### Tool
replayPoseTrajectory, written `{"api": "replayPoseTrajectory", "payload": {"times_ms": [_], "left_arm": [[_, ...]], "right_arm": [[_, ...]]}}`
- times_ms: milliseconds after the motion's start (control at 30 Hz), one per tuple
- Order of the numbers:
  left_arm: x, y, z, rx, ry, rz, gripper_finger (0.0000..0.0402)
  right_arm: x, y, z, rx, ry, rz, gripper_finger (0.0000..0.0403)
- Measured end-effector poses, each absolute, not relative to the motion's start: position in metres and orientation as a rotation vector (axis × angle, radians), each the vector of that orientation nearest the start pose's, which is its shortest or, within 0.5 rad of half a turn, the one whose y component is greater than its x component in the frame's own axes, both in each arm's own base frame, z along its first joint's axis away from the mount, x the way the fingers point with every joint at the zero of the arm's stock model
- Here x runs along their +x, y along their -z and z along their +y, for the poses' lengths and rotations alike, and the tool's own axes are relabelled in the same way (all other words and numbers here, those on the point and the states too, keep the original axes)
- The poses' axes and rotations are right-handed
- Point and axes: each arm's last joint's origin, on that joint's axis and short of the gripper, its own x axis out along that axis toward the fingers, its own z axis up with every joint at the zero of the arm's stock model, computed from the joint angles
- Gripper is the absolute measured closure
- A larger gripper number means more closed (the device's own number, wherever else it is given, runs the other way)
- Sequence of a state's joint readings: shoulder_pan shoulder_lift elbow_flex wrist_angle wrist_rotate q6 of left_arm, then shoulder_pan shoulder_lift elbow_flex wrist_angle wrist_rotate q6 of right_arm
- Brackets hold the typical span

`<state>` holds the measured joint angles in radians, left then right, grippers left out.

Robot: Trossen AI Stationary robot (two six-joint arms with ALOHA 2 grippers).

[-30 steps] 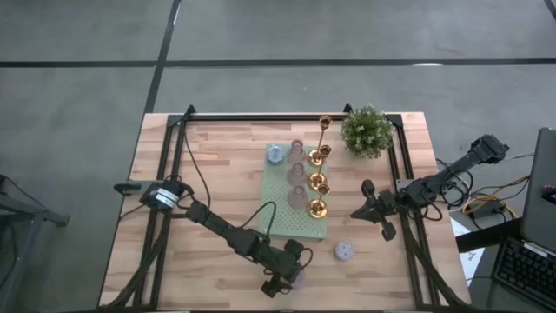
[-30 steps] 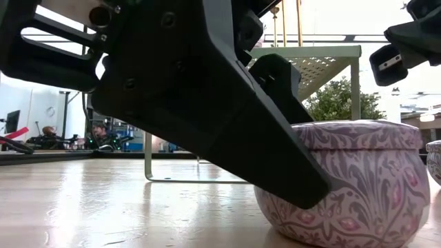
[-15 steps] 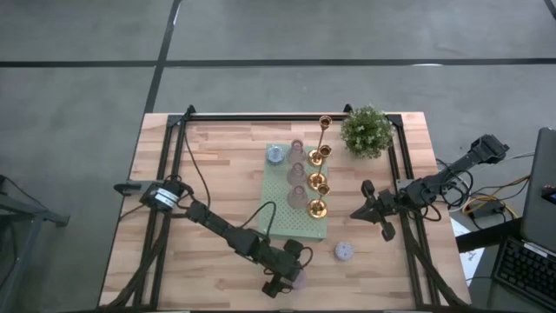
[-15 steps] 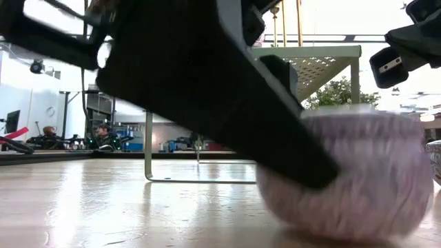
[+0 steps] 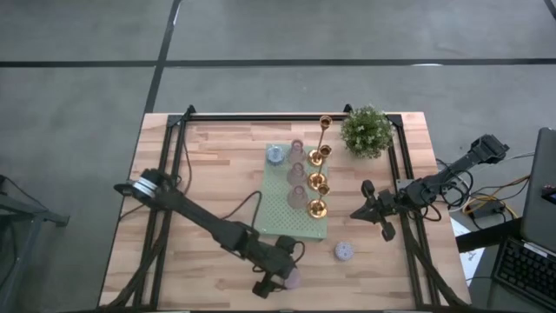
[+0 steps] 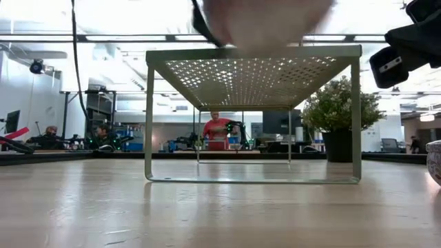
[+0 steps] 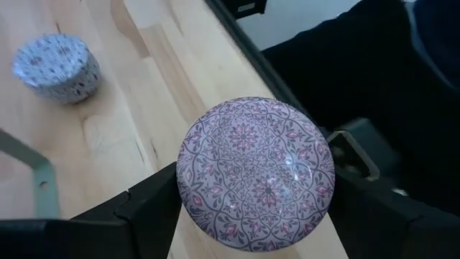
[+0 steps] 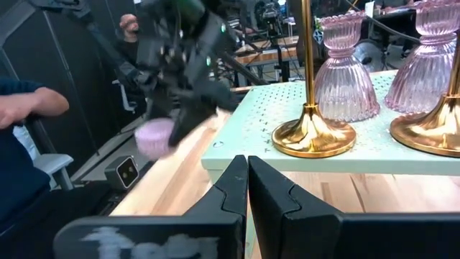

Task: Pick & Place candle stick holders
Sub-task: Put the purple patterned scented candle on the shelf aligned with the other blue patterned scented candle

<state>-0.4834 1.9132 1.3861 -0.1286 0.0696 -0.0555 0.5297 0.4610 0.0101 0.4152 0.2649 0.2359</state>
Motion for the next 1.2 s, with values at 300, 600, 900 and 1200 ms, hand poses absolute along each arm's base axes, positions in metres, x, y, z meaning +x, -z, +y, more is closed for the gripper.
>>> {"api": "replayPoseTrajectory", "payload": {"times_ms": [300,600,900,1200], "left_arm": [[0.335,-0.286,-0.179,0.087,0.465,0.691,0.0096],[0.306,-0.324,-0.138,0.189,0.191,0.698,0.0096],[0.304,-0.313,-0.08,0.19,0.014,0.746,0.0096],[0.305,-0.29,-0.014,0.101,-0.165,0.72,0.0096]], "right_arm": [[0.112,-0.165,0.057,0.221,-0.26,0.064,0.0394],[0.112,-0.165,0.057,0.221,-0.259,0.063,0.0394],[0.112,-0.165,0.057,0.221,-0.26,0.063,0.0394],[0.112,-0.165,0.057,0.221,-0.26,0.063,0.0394]]}}
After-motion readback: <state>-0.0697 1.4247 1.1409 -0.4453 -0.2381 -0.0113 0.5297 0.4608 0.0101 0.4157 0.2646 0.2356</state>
